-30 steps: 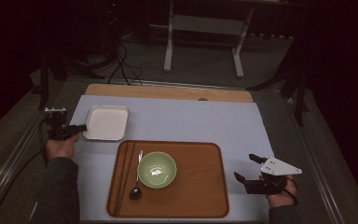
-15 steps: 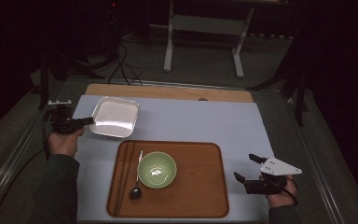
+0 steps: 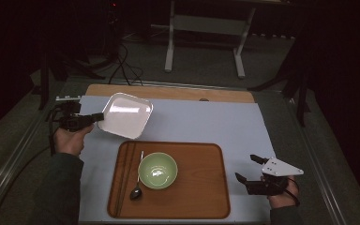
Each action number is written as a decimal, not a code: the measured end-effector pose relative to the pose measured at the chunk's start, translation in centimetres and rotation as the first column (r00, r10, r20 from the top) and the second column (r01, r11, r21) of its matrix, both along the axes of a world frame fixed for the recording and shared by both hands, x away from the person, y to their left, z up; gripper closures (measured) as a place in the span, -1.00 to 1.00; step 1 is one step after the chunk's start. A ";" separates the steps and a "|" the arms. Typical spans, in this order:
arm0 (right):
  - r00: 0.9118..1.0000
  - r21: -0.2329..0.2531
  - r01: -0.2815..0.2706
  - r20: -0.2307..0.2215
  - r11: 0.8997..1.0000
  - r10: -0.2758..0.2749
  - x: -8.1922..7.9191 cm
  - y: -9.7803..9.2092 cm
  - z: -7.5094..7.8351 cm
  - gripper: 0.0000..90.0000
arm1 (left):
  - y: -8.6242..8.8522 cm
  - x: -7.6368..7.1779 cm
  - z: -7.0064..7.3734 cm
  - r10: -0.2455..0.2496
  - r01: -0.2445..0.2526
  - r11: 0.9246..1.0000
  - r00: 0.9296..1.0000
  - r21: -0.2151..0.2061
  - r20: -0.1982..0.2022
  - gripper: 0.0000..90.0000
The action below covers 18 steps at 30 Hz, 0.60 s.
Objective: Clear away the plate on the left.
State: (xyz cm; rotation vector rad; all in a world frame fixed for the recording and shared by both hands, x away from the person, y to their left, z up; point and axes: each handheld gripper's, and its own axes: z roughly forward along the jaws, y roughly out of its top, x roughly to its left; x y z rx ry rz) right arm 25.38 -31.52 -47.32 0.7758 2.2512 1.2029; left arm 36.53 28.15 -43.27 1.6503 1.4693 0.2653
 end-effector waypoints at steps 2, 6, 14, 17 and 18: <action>1.000 0.001 0.000 0.000 1.000 0.000 0.0 0.0 0.0 -0.69 | -0.5 0.1 0.2 -0.029 0.029 1.000 1.000 0.005 0.008 0.99; 1.000 0.000 0.000 -0.001 1.000 0.000 0.0 0.0 0.0 -0.69 | -1.6 0.2 0.5 -0.076 0.076 0.997 0.997 0.021 0.014 0.99; 1.000 0.001 0.001 -0.001 1.000 -0.001 0.0 0.0 0.0 -0.69 | -3.4 0.4 0.8 -0.158 0.157 0.987 0.987 0.018 0.029 0.99; 1.000 0.001 0.001 -0.001 1.000 -0.001 0.0 0.0 0.0 -0.69 | -4.0 0.6 0.9 -0.179 0.179 0.984 0.983 0.015 0.031 0.99; 1.000 0.001 0.002 -0.001 1.000 -0.002 0.0 0.0 0.0 -0.69 | -4.2 0.6 0.9 -0.188 0.188 0.982 0.982 0.016 0.034 0.99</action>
